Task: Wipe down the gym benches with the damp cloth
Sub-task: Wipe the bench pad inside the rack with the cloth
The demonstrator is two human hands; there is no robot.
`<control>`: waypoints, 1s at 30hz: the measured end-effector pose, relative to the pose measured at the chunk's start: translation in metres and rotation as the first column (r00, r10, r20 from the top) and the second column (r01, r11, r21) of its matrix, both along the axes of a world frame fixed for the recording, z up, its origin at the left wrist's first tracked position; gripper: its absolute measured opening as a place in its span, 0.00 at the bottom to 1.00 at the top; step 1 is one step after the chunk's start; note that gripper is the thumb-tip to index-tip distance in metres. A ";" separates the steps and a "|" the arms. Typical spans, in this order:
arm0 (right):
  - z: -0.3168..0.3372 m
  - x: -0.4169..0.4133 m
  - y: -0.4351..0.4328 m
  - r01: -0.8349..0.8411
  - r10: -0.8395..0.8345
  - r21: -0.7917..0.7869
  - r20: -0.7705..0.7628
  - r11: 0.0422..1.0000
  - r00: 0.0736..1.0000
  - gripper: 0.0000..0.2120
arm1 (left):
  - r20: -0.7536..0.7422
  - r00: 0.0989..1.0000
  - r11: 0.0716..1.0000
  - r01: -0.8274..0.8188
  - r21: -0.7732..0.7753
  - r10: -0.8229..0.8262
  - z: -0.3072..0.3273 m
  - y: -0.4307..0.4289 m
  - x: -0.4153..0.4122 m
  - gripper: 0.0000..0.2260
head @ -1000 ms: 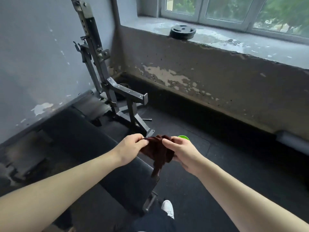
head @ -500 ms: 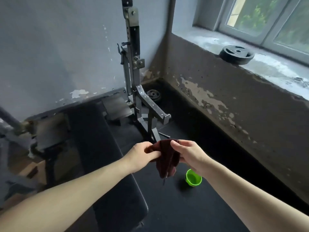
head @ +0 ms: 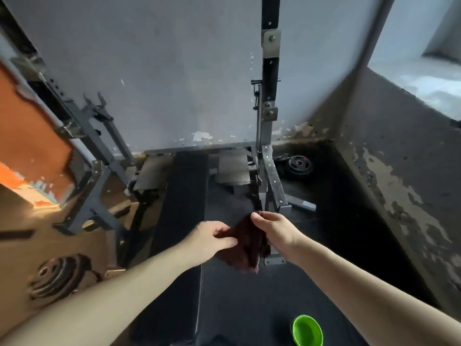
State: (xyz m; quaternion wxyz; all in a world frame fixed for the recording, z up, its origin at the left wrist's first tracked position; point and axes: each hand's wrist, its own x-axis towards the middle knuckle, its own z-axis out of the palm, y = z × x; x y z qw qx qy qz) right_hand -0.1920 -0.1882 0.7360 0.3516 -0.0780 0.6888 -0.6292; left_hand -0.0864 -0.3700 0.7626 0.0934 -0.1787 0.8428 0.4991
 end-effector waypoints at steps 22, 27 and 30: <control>-0.051 -0.123 -0.086 -0.218 0.252 0.210 -0.154 0.953 0.955 0.06 | -0.241 0.970 0.955 -0.034 -0.296 -0.040 -0.036 -0.062 -0.094 0.08; -0.051 -0.146 -0.137 -0.475 0.476 -0.037 0.016 0.879 0.880 0.20 | -0.221 0.975 0.954 -0.074 -0.290 0.008 -0.046 -0.119 -0.135 0.10; -0.062 -0.164 -0.171 -0.446 0.457 0.121 -0.093 0.887 0.885 0.15 | -0.185 0.977 0.930 -0.165 -0.328 0.109 -0.051 -0.149 -0.158 0.10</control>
